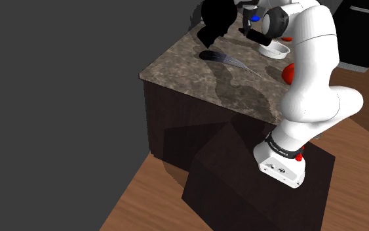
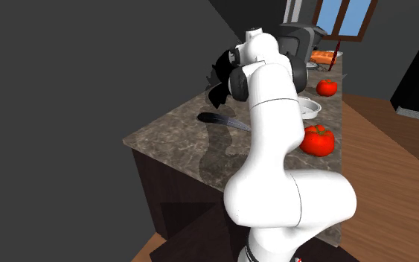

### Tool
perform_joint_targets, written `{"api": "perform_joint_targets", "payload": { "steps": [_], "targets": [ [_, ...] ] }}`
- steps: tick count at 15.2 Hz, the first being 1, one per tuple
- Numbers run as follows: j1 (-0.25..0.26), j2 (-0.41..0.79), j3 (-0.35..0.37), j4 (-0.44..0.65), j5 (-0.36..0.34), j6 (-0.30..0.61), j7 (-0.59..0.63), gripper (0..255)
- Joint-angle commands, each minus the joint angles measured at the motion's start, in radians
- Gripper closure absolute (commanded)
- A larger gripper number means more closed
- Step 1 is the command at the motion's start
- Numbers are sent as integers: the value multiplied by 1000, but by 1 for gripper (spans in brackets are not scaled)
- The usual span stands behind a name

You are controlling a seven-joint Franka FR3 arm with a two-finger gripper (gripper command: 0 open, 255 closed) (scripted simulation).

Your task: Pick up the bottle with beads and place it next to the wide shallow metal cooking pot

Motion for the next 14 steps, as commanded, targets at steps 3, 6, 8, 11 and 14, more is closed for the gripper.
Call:
{"api": "perform_joint_targets", "payload": {
  "steps": [3,6,8,11,14],
  "targets": [
    [4,3,0,-50,-1,53,6,255],
    [8,8,0,-83,-1,89,11,255],
    [9,13,1,-101,-1,112,14,255],
    [11,23,2,-125,-1,145,18,255],
    [12,35,3,-145,-1,177,23,255]
  ]
}}
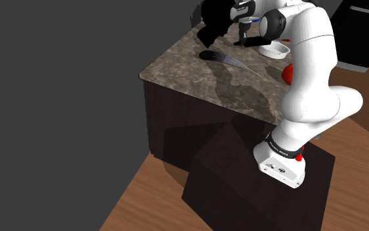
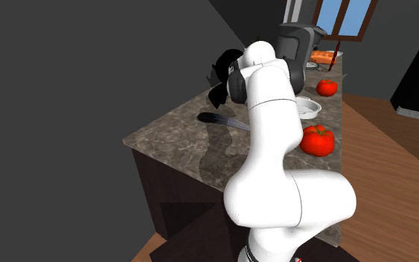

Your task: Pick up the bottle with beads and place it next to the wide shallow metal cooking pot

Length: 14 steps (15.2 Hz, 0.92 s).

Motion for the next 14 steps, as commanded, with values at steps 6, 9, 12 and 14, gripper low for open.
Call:
{"api": "perform_joint_targets", "payload": {
  "steps": [6,9,12,14],
  "targets": [
    [0,6,0,-4,0,10,3,255],
    [0,6,0,-4,0,10,3,0],
    [0,6,0,-4,0,10,3,0],
    [0,6,0,-4,0,10,3,0]
  ]
}}
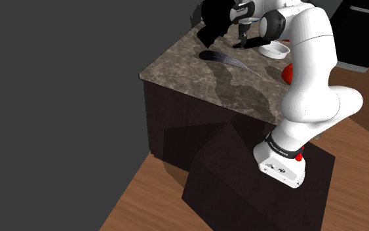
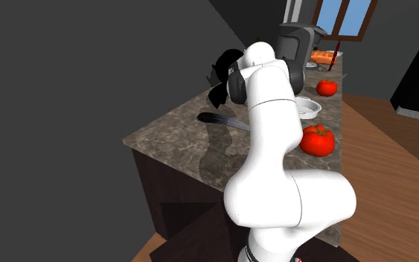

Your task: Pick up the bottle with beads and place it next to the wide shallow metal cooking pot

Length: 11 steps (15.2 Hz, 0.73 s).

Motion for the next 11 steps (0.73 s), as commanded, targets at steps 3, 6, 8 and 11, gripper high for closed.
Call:
{"api": "perform_joint_targets", "payload": {
  "steps": [3,6,8,11],
  "targets": [
    [23,-72,-8,-30,-10,-44,4,0],
    [28,-89,-10,-34,-13,-57,5,0],
    [28,-89,-10,-34,-13,-57,5,0],
    [28,-89,-10,-34,-13,-57,5,0]
  ]
}}
